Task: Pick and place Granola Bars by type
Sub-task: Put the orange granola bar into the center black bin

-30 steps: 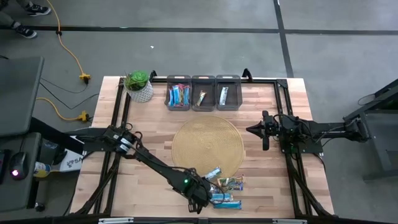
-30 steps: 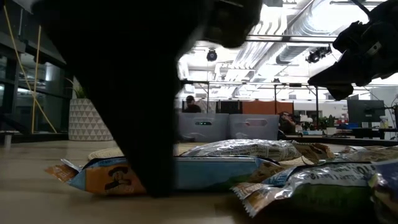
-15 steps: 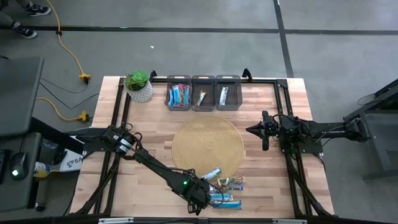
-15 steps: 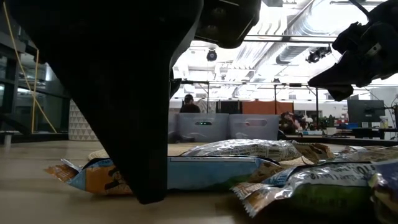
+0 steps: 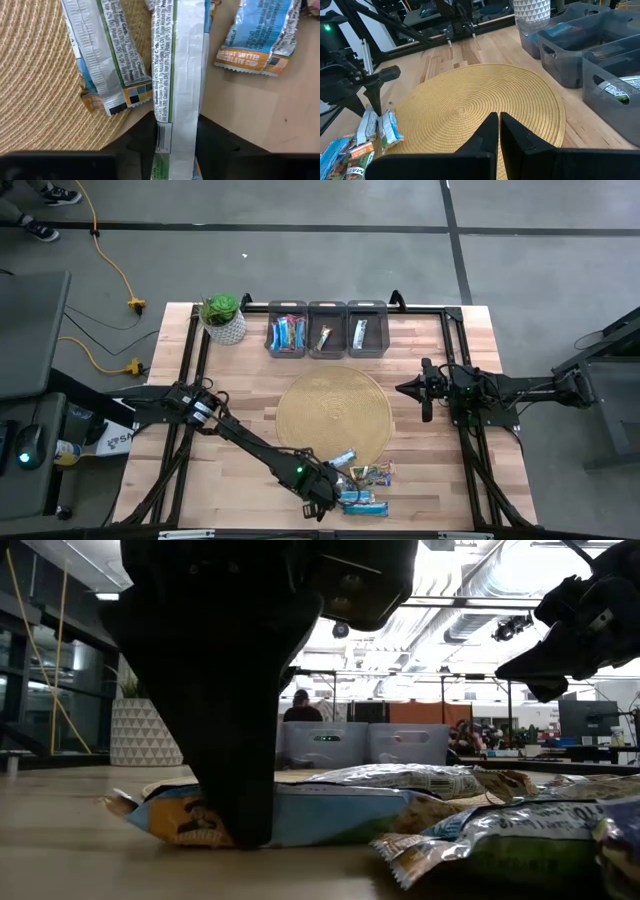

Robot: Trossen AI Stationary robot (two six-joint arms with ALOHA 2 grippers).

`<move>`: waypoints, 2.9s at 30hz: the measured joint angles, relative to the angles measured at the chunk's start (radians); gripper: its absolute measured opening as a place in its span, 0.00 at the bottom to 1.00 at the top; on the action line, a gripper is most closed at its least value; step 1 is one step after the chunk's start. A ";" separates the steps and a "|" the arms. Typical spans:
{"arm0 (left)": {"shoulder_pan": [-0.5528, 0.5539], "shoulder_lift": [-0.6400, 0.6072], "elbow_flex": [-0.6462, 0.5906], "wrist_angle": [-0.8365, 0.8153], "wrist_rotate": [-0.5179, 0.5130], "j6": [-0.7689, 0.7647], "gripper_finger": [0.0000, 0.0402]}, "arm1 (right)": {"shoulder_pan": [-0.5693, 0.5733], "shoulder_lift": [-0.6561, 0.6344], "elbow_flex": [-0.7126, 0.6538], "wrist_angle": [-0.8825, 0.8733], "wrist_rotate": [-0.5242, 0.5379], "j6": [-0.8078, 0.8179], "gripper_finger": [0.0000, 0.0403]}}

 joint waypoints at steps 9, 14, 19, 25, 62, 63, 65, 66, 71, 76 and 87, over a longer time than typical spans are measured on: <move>0.000 0.000 0.000 -0.002 0.024 -0.018 0.19 | 0.000 0.000 0.000 0.000 0.000 0.000 0.00; 0.001 -0.017 -0.003 -0.004 0.046 -0.020 0.19 | 0.000 0.000 0.000 0.000 0.000 0.000 0.00; -0.003 -0.083 -0.005 -0.021 0.065 -0.002 0.19 | 0.000 0.000 0.000 0.000 0.000 0.000 0.00; 0.013 -0.177 -0.003 -0.002 0.043 0.056 0.19 | 0.000 0.000 0.000 0.000 0.000 0.000 0.00; 0.528 -0.555 0.000 0.665 0.608 0.406 0.19 | 0.000 0.002 -0.002 -0.001 0.000 0.000 0.00; 0.543 -0.575 0.000 0.662 0.594 0.414 0.19 | 0.000 0.002 -0.002 0.000 0.000 0.000 0.00; 0.568 -0.612 0.000 0.670 0.558 0.437 0.19 | 0.000 0.001 -0.002 -0.001 0.000 0.000 0.00; 0.579 -0.632 0.001 0.673 0.535 0.453 0.19 | 0.000 0.001 -0.002 0.000 0.000 0.000 0.00; 0.618 -0.702 0.001 0.676 0.286 0.495 0.19 | 0.000 0.001 -0.002 0.000 0.000 0.000 0.00; 0.623 -0.720 0.001 0.677 -0.116 0.491 0.19 | 0.000 0.001 -0.002 0.000 0.000 0.000 0.00; 0.786 -0.690 0.000 0.595 -0.454 0.253 0.19 | 0.000 0.001 -0.002 0.000 0.000 0.000 0.00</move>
